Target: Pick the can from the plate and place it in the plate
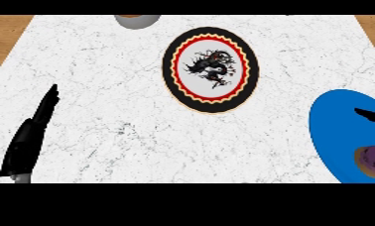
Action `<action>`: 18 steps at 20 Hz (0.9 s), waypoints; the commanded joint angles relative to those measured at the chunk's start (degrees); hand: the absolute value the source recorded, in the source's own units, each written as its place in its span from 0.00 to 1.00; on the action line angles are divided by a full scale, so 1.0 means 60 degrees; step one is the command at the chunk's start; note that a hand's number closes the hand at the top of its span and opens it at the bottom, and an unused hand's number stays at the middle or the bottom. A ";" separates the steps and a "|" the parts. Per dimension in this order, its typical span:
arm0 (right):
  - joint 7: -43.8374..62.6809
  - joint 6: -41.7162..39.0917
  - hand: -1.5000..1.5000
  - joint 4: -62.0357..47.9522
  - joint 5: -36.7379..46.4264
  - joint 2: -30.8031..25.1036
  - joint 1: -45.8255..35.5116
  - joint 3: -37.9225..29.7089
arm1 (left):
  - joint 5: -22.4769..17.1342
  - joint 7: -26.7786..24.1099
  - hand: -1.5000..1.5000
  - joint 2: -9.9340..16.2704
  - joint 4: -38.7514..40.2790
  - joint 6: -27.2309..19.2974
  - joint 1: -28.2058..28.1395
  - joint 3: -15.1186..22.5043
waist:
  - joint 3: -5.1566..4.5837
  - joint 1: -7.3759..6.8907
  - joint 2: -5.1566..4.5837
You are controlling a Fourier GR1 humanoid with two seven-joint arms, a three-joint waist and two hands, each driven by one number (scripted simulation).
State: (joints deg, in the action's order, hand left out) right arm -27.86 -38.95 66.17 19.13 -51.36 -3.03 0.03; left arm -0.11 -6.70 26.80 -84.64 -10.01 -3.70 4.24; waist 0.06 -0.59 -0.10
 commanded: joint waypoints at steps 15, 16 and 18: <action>0.0219 0.1446 1.00 -0.1582 0.0576 0.1107 -0.1589 0.0438 | 0.0821 0.0118 0.50 -0.0722 -0.0745 -0.0082 -0.0777 0.0023 | -0.0001 -0.0082 0.0005; 0.1193 0.1993 1.00 -0.1815 0.0910 0.1092 -0.2107 0.0444 | 0.0682 -0.0121 0.50 -0.0552 -0.0374 0.0036 -0.0444 -0.0151 | 0.0000 -0.0245 -0.0035; 0.2573 0.3279 1.00 -0.2097 0.1548 0.1167 -0.2565 0.0209 | 0.0666 0.0048 0.50 -0.0447 -0.0455 0.0303 -0.0151 0.0038 | 0.0010 -0.0496 -0.0110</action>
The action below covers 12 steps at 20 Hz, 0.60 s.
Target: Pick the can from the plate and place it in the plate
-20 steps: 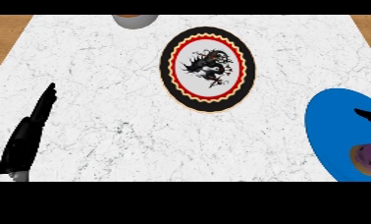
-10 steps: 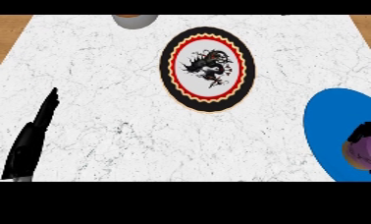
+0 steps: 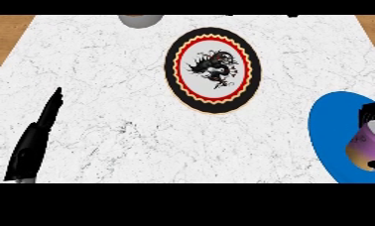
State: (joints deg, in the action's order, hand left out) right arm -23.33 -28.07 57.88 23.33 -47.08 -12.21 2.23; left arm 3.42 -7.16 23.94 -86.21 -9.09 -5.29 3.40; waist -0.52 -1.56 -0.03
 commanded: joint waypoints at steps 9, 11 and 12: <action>0.3124 0.4864 1.00 -0.1823 0.2271 0.1220 -0.3036 -0.0655 | 0.0034 0.0033 0.50 -0.0104 0.0052 0.0205 0.0118 -0.0017 | 0.0097 -0.0024 -0.0033; 0.2568 0.5496 1.00 -0.2187 0.2342 0.1186 -0.3286 -0.0888 | -0.0021 -0.0402 0.50 0.0048 0.0372 0.0382 -0.0028 -0.0233 | 0.0096 0.0005 -0.0043; 0.2448 0.5701 1.00 -0.2064 0.2342 0.1148 -0.3421 -0.0968 | -0.0216 -0.0242 0.50 0.0147 0.0552 0.0329 0.0376 -0.0634 | 0.0094 0.0060 -0.0040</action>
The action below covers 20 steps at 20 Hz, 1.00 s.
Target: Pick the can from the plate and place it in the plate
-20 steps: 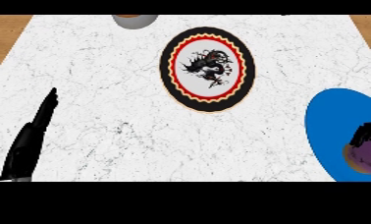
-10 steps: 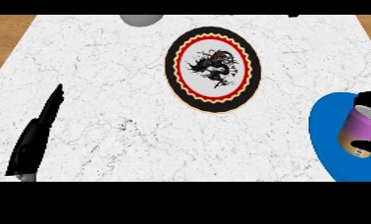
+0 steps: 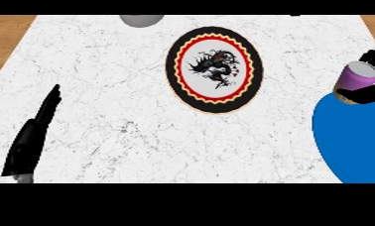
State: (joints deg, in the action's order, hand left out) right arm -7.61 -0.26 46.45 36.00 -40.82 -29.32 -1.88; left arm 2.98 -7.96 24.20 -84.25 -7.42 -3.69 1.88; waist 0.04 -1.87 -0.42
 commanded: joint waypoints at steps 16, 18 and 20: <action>0.0551 -0.1217 1.00 0.5605 -0.1800 0.1047 -0.0894 -0.0172 | 0.0213 -0.0101 0.50 -0.0294 0.0007 0.0043 -0.0336 -0.0372 | -0.0012 0.0328 0.0111; 0.1279 -0.1410 1.00 0.6503 -0.1894 0.1507 -0.0796 0.0122 | 0.0148 -0.0194 0.50 -0.0215 0.0675 0.0243 0.0283 -0.0555 | -0.0016 0.0392 0.0110; 0.1773 -0.1547 1.00 0.6232 -0.1818 0.1844 -0.1468 0.0270 | 0.0226 -0.0479 0.50 -0.0223 0.1251 0.0293 0.0574 -0.0703 | -0.0016 0.0314 0.0082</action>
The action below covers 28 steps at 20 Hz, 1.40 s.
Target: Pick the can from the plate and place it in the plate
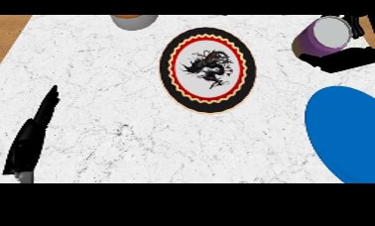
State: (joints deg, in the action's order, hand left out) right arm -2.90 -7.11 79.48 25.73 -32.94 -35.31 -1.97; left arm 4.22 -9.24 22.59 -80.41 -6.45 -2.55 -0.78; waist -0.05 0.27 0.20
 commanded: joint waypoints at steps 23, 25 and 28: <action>0.1461 0.0842 1.00 -0.5704 0.1469 0.5098 -0.3160 0.1628 | 0.0610 0.0198 0.50 -0.0671 -0.0499 0.0119 -0.0168 0.0024 | 0.0007 -0.0236 -0.0097; 0.2600 0.1978 1.00 -0.6431 0.1326 0.5456 -0.3958 0.0898 | 0.0600 -0.0060 0.50 -0.0545 -0.0629 0.0239 -0.0444 -0.0015 | 0.0005 -0.0377 -0.0121; 0.2449 0.2697 0.00 -0.7743 0.1296 0.5473 -0.4111 0.1229 | 0.0572 0.0482 0.50 -0.0285 -0.0398 0.0411 0.0298 -0.0282 | 0.0007 -0.0372 -0.0145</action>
State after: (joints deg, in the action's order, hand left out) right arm 11.67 4.64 41.20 33.95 -1.60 -57.62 6.48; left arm 7.39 -7.13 20.24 -84.78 -4.40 -3.40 -1.33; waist -0.01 -1.89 -0.49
